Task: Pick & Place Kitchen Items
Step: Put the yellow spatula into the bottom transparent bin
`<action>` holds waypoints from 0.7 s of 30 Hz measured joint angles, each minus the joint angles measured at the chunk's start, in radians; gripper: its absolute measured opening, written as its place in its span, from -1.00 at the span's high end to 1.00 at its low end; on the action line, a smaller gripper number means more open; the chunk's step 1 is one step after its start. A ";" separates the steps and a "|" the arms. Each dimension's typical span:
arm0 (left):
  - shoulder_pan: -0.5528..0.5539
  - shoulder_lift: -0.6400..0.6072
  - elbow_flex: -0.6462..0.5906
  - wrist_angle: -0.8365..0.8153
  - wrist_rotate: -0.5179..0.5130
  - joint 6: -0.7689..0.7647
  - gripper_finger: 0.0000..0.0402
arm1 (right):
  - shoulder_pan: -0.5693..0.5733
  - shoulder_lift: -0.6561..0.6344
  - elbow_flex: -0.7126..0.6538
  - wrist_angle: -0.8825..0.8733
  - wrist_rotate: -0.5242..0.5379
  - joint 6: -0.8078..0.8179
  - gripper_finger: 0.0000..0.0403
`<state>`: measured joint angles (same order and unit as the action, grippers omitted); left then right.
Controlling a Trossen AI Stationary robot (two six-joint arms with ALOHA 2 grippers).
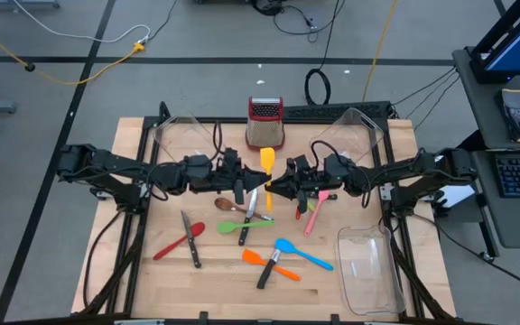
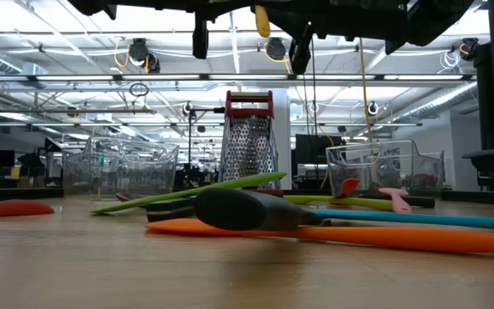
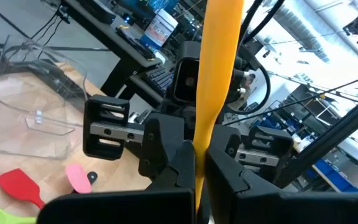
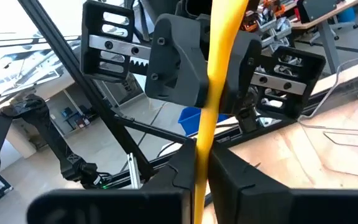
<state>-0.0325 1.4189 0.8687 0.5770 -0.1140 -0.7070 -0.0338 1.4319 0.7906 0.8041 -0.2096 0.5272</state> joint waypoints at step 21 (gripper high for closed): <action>0.001 0.000 0.000 -0.045 -0.018 -0.019 0.51 | -0.007 0.000 0.000 -0.038 -0.002 0.025 0.94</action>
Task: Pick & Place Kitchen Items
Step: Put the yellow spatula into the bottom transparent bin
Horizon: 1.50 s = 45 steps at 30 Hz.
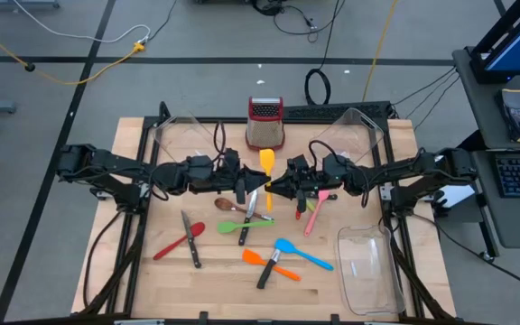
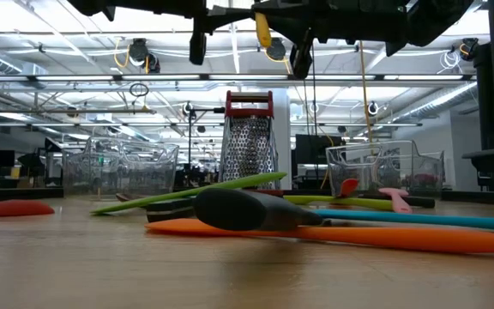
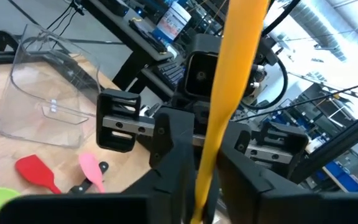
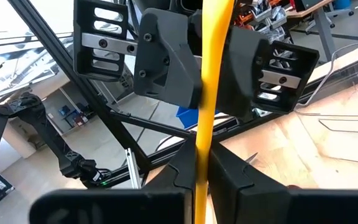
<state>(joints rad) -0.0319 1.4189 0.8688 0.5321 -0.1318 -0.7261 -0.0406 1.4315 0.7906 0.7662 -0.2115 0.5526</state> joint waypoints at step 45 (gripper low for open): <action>0.036 -0.333 -0.001 -0.747 -0.188 0.210 -0.14 | 0.088 -0.713 0.000 -1.359 -0.218 0.711 0.94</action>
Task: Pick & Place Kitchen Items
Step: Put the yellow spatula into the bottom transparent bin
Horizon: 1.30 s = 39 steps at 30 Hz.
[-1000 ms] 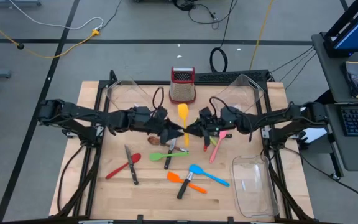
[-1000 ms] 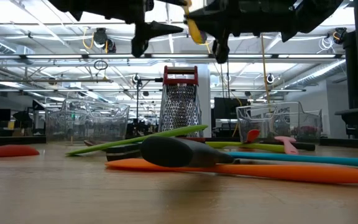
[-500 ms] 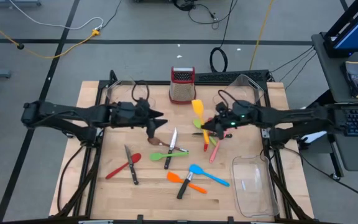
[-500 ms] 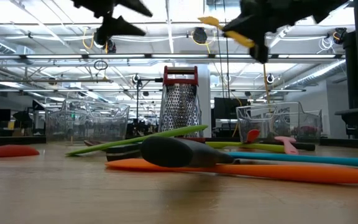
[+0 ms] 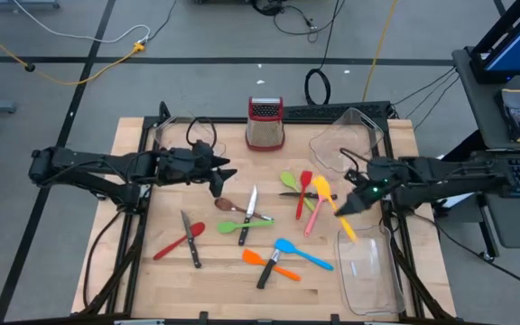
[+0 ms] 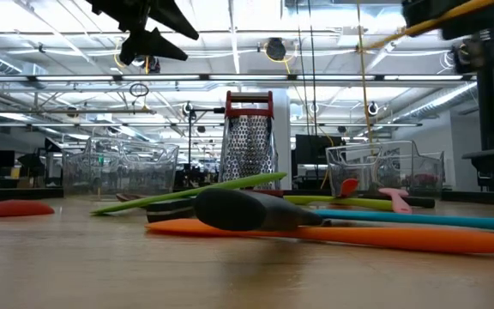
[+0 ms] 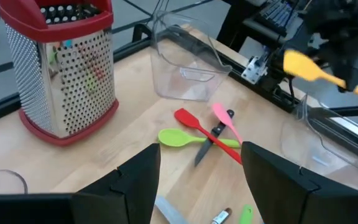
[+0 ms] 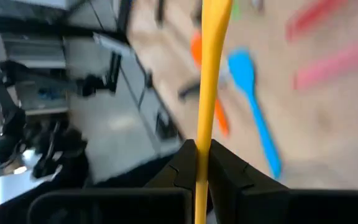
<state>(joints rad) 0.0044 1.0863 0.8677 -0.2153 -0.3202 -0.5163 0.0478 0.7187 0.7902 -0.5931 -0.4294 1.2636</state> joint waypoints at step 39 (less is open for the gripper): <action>0.000 0.000 0.000 -0.007 -0.005 0.015 -0.14 | 0.975 0.083 0.000 -0.198 0.265 1.011 0.94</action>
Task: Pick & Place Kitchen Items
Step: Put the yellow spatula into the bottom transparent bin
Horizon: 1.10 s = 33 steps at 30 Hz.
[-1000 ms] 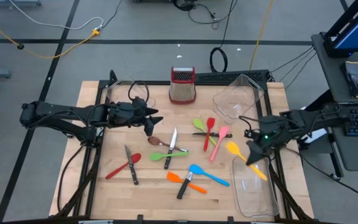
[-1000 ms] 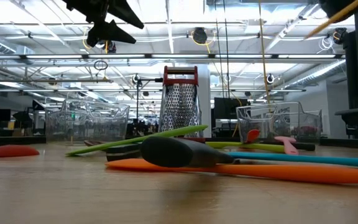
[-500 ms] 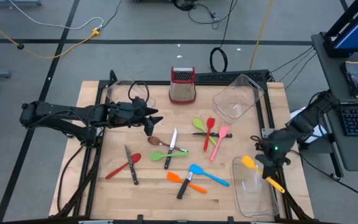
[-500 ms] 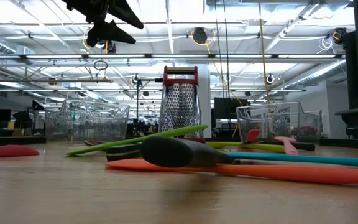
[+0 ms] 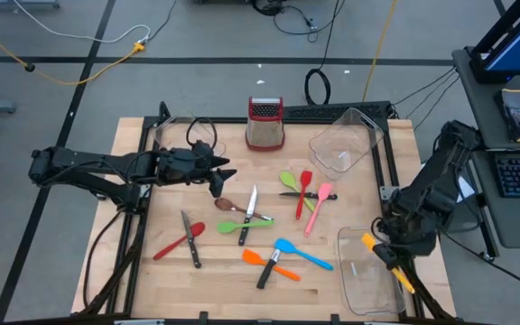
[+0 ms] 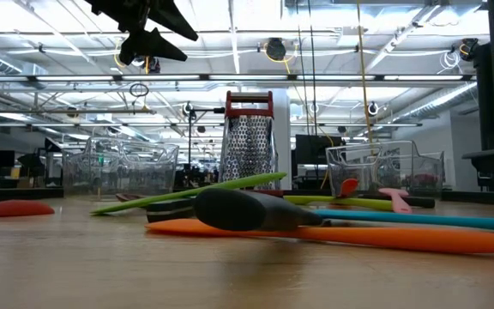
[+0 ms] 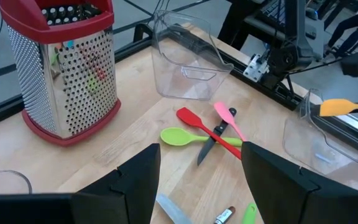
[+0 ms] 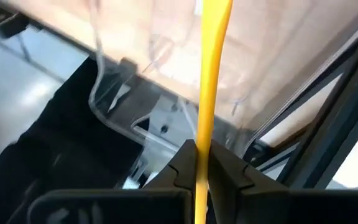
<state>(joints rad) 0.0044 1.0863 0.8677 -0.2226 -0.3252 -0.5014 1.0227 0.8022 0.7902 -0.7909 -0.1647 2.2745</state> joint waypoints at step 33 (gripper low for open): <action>0.000 0.000 0.000 0.067 0.001 -0.032 -0.14 | 0.027 0.426 0.000 0.054 0.067 0.010 0.92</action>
<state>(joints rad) 0.0044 1.0863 0.8677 -0.1553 -0.3244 -0.5330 1.0492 1.2281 0.7902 -0.7367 -0.0982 2.2848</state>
